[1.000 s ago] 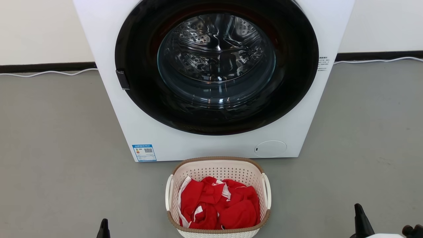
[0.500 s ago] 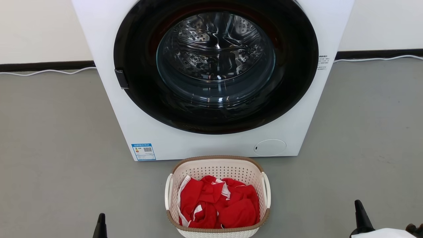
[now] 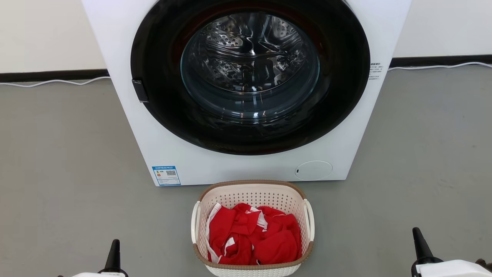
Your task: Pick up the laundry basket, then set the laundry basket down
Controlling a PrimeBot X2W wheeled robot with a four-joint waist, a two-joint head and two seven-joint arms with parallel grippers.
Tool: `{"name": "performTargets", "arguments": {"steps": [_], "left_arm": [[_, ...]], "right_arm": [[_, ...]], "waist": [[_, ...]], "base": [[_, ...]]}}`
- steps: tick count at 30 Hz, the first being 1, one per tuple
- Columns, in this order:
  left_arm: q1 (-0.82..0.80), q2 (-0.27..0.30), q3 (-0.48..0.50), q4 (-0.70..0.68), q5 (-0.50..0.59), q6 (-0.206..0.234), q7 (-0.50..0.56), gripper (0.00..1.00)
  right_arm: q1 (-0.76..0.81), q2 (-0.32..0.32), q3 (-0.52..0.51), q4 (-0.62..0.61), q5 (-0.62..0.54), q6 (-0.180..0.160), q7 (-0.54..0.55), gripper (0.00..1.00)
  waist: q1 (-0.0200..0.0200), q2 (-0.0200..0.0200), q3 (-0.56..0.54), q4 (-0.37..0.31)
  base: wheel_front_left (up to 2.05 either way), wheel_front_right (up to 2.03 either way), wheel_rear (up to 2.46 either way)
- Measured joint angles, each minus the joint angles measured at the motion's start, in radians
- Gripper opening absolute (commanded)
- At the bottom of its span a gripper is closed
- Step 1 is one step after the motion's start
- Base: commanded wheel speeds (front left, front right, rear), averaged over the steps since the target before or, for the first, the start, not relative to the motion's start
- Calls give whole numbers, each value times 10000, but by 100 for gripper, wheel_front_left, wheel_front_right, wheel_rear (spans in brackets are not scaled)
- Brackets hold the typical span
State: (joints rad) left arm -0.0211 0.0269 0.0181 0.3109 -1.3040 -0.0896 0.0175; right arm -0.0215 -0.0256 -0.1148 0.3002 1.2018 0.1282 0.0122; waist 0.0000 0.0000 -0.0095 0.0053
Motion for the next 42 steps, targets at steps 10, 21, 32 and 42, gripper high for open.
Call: {"name": "performTargets", "arguments": {"steps": [10, 21, 32, 42], "left_arm": [[-16, 10, 199, -92, -899, -86, 261, 0], [-212, 31, 385, -213, -1808, -174, 573, 0], [-386, 42, 600, -360, -2817, -263, 872, 0], [-389, 42, 627, -368, -2980, -263, 876, 0]], "right_arm": [[-27, -27, -35, -61, 1208, 0, 303, 0], [-221, -56, -79, -157, 2422, -4, 571, 0], [-402, -90, -153, -228, 3764, -6, 849, 0], [-407, -92, -178, -251, 3996, -6, 934, 0]], "waist": [[0, 0, 40, -16], [0, 0, 79, -33], [0, 0, 123, -52], [0, 0, 126, -53]], "base": [[0, 0, 0], [0, 0, 0], [0, 0, 0], [0, 0, 0]]}}
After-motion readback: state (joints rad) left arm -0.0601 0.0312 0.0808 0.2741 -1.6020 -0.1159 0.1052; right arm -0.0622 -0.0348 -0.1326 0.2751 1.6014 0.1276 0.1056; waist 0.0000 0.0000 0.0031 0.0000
